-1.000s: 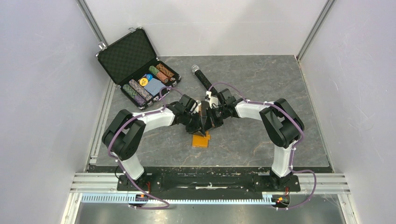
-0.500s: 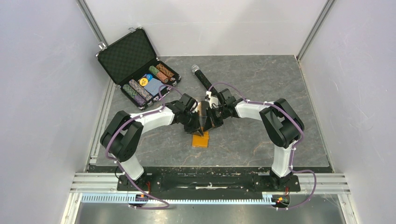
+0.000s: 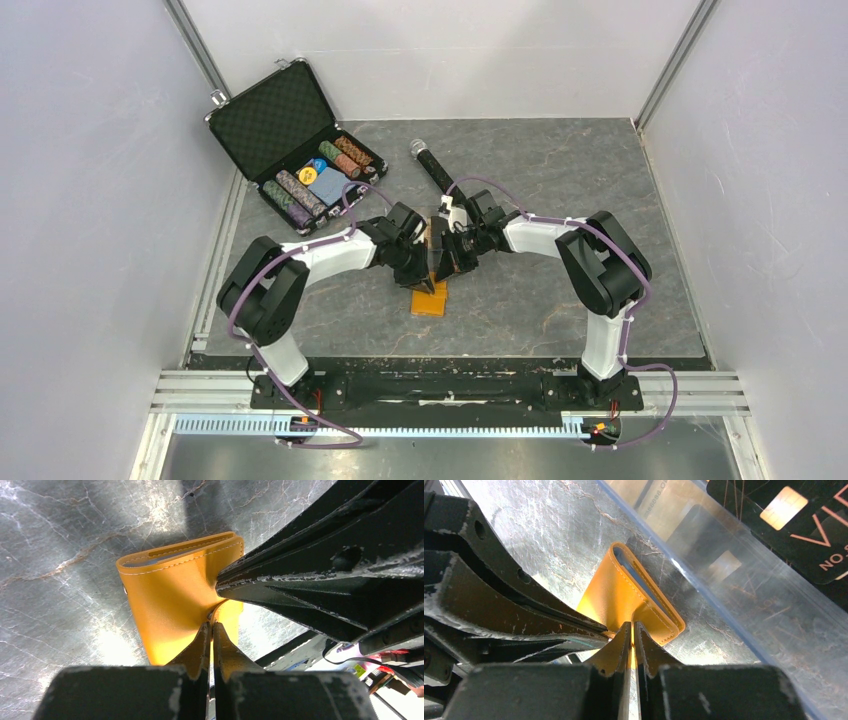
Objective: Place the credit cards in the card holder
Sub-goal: Close the card holder at the center of the board.
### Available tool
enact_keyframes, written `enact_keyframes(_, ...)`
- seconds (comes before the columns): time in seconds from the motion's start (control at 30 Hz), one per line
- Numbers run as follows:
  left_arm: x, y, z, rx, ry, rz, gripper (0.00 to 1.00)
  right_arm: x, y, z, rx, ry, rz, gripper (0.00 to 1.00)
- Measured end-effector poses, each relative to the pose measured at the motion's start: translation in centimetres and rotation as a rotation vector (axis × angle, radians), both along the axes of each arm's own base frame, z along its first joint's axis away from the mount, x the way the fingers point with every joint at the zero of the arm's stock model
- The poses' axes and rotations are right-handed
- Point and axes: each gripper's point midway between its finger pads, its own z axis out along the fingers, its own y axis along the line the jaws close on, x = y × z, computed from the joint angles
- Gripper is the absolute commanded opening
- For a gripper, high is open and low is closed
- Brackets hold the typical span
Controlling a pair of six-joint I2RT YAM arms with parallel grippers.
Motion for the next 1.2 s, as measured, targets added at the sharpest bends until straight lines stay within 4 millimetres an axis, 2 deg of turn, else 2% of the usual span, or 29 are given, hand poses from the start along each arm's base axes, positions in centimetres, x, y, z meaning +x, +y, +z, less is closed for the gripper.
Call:
enact_keyframes(0.3,0.2,0.1,-0.2,0.027,-0.008,-0.01,0.02,0.0,0.0,0.0,0.001,-0.003,0.0,0.06)
enact_keyframes(0.4,0.2,0.1,-0.2,0.033,-0.005,-0.011,0.02,-0.2,-0.2,0.1,0.003,-0.007,-0.001,0.02)
enact_keyframes(0.63,0.7,0.4,-0.3,0.068,-0.03,-0.014,0.02,-1.8,-0.7,0.8,0.012,-0.002,0.014,0.0)
enact_keyframes(0.87,0.5,0.0,-0.4,0.088,-0.022,-0.035,0.03,-3.1,-0.3,1.0,0.019,0.003,0.044,0.0)
enact_keyframes(0.97,0.5,-0.1,-0.4,0.096,-0.024,-0.037,0.1,-3.3,-0.1,0.8,0.015,0.007,0.049,0.0)
enact_keyframes(1.07,0.6,0.0,-0.4,0.105,-0.033,-0.042,0.28,-3.4,-0.4,0.0,-0.012,0.022,0.043,0.0)
enact_keyframes(1.13,0.6,0.1,-0.5,0.113,-0.042,-0.054,0.36,-3.5,-0.6,-0.3,-0.024,0.037,0.041,0.0)
enact_keyframes(1.2,0.6,0.1,-0.4,0.115,-0.05,-0.062,0.37,-3.4,-0.6,-0.3,-0.035,0.041,0.04,0.0)
